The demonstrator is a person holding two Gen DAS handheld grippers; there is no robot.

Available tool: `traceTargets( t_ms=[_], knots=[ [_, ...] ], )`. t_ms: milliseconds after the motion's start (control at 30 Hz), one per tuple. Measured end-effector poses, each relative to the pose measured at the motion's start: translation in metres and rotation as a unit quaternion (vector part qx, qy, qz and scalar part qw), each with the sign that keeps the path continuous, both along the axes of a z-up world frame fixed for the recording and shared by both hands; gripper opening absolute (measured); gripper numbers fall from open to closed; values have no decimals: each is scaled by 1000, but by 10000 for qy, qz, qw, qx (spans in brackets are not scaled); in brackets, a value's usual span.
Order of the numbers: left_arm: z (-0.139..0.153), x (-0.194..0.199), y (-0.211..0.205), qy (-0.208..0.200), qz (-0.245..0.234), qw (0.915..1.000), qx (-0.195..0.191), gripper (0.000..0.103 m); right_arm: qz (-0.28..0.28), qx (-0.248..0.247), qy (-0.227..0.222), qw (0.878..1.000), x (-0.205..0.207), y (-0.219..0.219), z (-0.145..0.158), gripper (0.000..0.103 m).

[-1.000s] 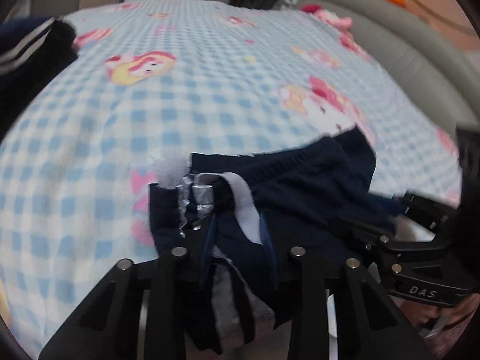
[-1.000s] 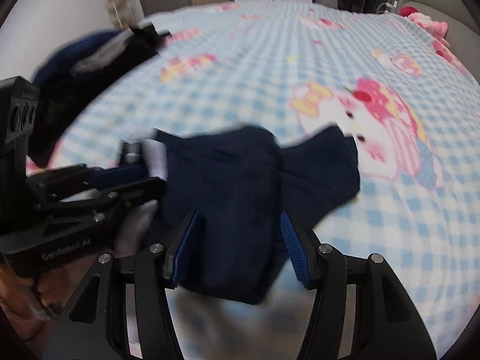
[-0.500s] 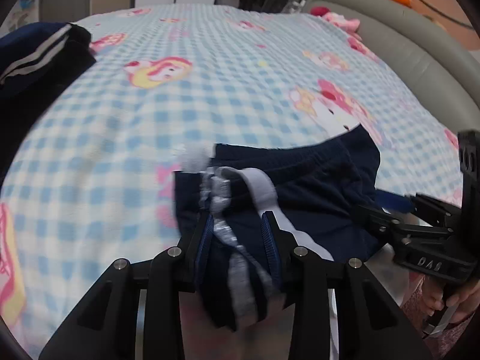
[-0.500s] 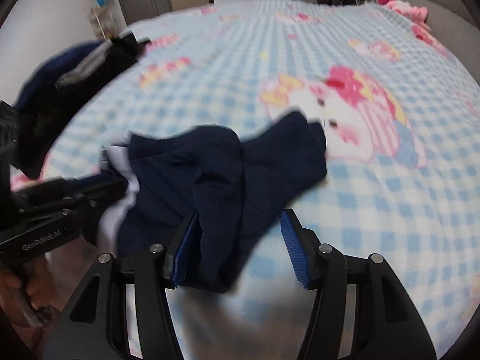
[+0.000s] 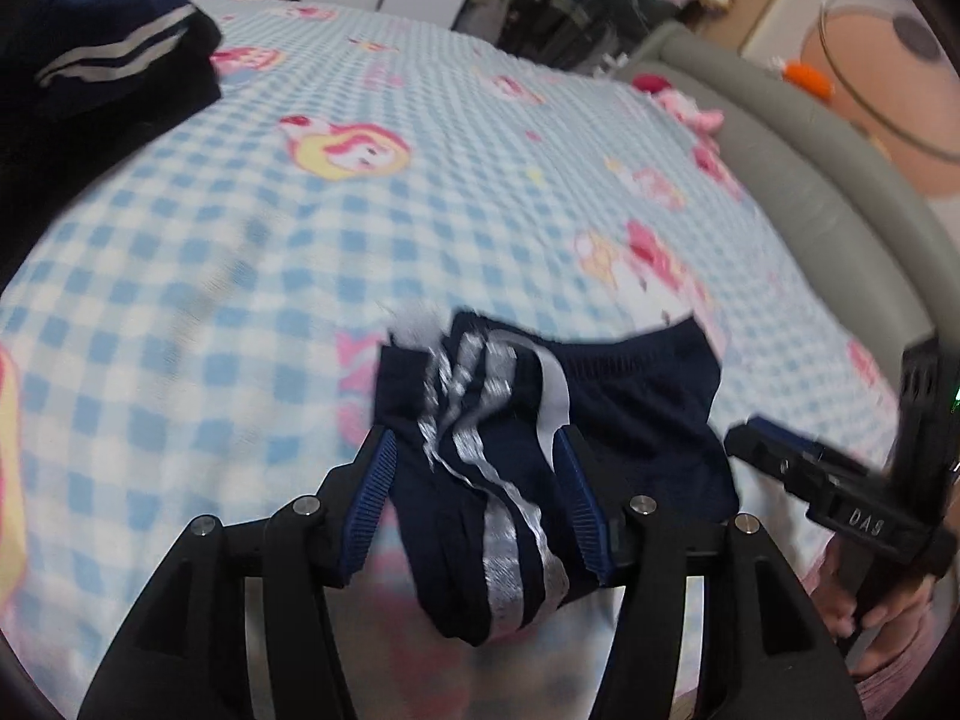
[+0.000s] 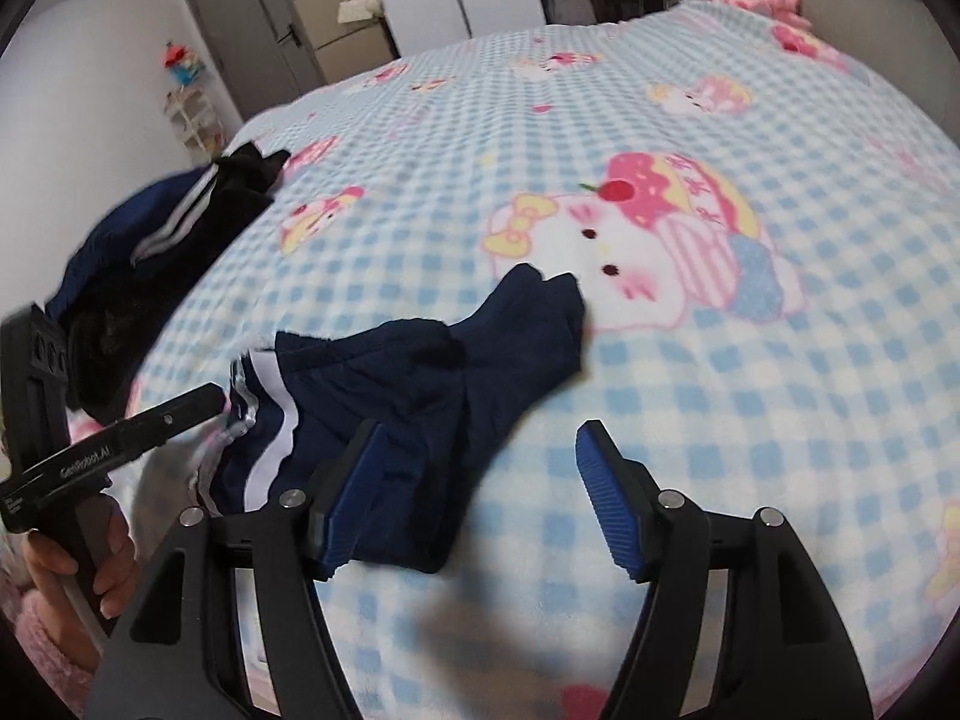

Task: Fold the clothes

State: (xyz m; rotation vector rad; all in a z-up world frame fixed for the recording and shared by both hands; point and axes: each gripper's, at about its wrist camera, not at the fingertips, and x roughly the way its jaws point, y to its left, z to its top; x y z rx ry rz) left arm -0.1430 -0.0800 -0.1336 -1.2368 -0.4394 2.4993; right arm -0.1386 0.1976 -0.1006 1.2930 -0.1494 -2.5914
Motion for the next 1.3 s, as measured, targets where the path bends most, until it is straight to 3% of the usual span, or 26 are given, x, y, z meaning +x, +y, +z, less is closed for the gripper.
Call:
traceTargets(
  t_ms=[233, 367, 400, 533, 600, 633, 800, 967, 1100, 1233, 1300],
  knots=[
    [-13, -5, -4, -251, 212, 9990, -319, 56, -137, 261, -401, 9988, -2, 3, -21, 67],
    [-7, 3, -24, -122, 491, 9983, -303, 56, -188, 262, -355, 9988, 1, 12, -22, 67],
    [-5, 5, -29, -79, 521, 9983, -263, 56, -225, 267, -312, 9989, 2, 14, -20, 68],
    [-11, 5, -34, -226, 153, 9968, 756, 57, -46, -156, -140, 9998, 0, 14, -6, 68],
    [-13, 5, -22, -184, 3, 9985, 507, 57, -47, -134, -149, 9998, -5, 10, -5, 69],
    [-15, 4, -15, -209, -39, 9996, 192, 57, -46, -83, -161, 9998, -6, 8, -6, 69],
    [-21, 5, -22, -336, 94, 9992, 213, 57, -217, 313, -240, 9990, -6, 5, -13, 69],
    [-23, 4, -28, -259, -117, 9938, 1077, 57, 46, -616, -554, 9966, -12, 16, -22, 70],
    [-25, 4, -24, -226, -320, 9884, 1470, 55, 228, -531, -683, 9960, -27, 5, -32, 73],
    [-29, 0, -15, -177, -400, 9889, 1421, 55, 321, -618, -610, 9957, -40, -2, -30, 73],
    [-34, -6, -9, -355, -369, 9913, 1209, 55, 369, -646, -538, 9958, -44, -5, -28, 69]
  ],
)
